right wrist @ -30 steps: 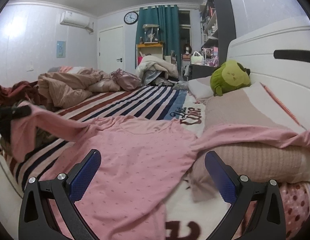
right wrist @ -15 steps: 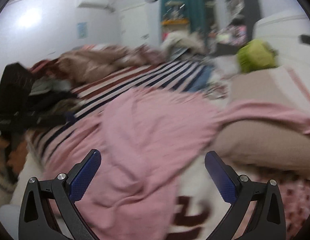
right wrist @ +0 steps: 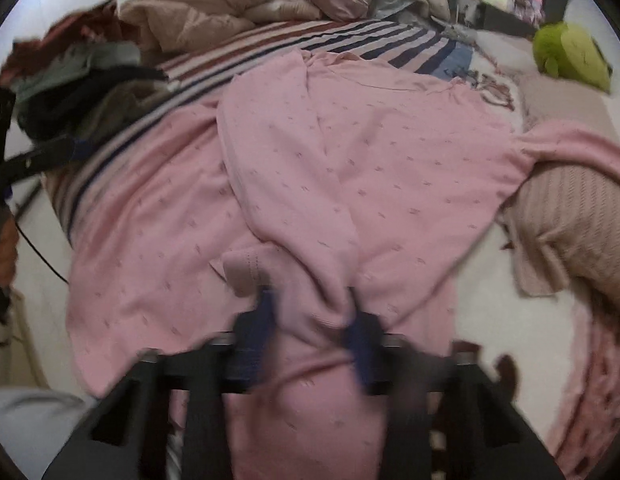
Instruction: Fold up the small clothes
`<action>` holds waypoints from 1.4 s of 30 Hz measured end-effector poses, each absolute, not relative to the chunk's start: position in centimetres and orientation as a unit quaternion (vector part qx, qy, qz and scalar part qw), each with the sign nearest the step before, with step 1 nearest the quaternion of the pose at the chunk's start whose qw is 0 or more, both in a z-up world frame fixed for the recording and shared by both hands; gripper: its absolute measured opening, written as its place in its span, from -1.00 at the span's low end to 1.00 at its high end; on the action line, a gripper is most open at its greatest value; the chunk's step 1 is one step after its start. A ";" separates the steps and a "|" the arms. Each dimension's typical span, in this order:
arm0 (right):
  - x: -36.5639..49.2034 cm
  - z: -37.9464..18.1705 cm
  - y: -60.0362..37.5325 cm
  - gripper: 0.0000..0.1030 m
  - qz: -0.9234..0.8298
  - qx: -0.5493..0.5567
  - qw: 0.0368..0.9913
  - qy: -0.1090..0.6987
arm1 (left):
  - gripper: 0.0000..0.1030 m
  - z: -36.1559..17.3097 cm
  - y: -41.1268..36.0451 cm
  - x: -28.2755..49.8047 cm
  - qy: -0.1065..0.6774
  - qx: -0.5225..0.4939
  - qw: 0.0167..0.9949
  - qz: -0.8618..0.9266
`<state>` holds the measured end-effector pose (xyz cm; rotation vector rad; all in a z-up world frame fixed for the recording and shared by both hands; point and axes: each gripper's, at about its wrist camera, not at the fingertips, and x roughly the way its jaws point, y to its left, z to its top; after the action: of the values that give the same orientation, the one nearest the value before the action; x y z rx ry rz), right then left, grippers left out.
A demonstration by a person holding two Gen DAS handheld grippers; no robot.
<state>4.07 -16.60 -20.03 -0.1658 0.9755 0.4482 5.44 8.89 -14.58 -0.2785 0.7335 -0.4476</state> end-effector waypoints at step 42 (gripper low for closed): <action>-0.5 -14.6 -22.5 -0.94 0.209 -0.071 0.886 0.408 | -0.21 -17.0 9.6 4.7 0.398 -0.041 0.905 -0.142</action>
<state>-0.47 -22.46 -14.59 -0.1466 0.8477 0.4349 4.67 9.65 -17.00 -0.0854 0.8225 -0.2940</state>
